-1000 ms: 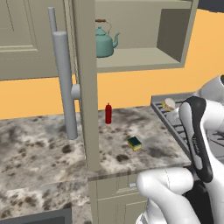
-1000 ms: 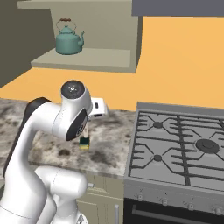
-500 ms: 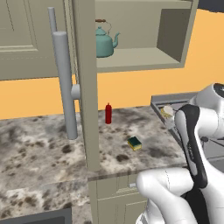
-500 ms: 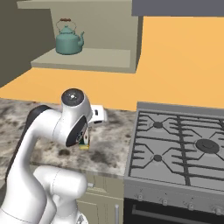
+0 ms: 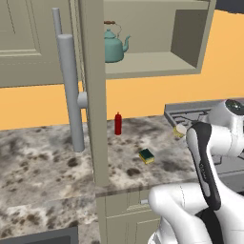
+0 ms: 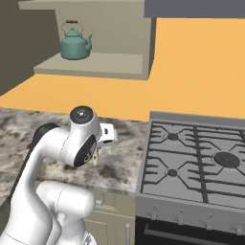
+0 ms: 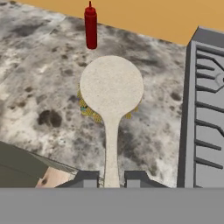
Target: Pick the sponge and dish brush from the cabinet and place them on the counter.
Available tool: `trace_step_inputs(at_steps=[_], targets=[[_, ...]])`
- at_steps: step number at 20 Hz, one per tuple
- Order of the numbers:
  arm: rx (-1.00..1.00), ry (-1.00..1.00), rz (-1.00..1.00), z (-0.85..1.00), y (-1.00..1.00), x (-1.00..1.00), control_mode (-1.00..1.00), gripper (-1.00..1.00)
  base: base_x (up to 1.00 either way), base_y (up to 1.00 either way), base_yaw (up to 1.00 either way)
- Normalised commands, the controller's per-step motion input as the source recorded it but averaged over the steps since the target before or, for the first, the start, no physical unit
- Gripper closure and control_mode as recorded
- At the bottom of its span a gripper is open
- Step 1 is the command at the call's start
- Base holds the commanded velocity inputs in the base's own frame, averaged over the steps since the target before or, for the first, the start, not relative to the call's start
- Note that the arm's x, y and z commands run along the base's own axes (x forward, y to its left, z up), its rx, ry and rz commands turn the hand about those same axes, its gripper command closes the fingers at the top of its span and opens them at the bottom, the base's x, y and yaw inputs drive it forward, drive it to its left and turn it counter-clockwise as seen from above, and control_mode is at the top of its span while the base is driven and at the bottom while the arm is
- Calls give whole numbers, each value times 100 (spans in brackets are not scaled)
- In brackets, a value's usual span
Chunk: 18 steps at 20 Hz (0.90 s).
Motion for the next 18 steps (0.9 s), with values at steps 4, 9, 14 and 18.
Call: trace_step_inputs(at_steps=[4,9,14,18], targets=[[0,0,2,-39,0,0,-100,100,0,0,0],[0,1,2,-32,0,12,-100,100,0,0,0],[0,4,0,-24,0,19,-100,100,0,0,0],[0,6,0,-17,-3,20,-100,100,0,0,0]])
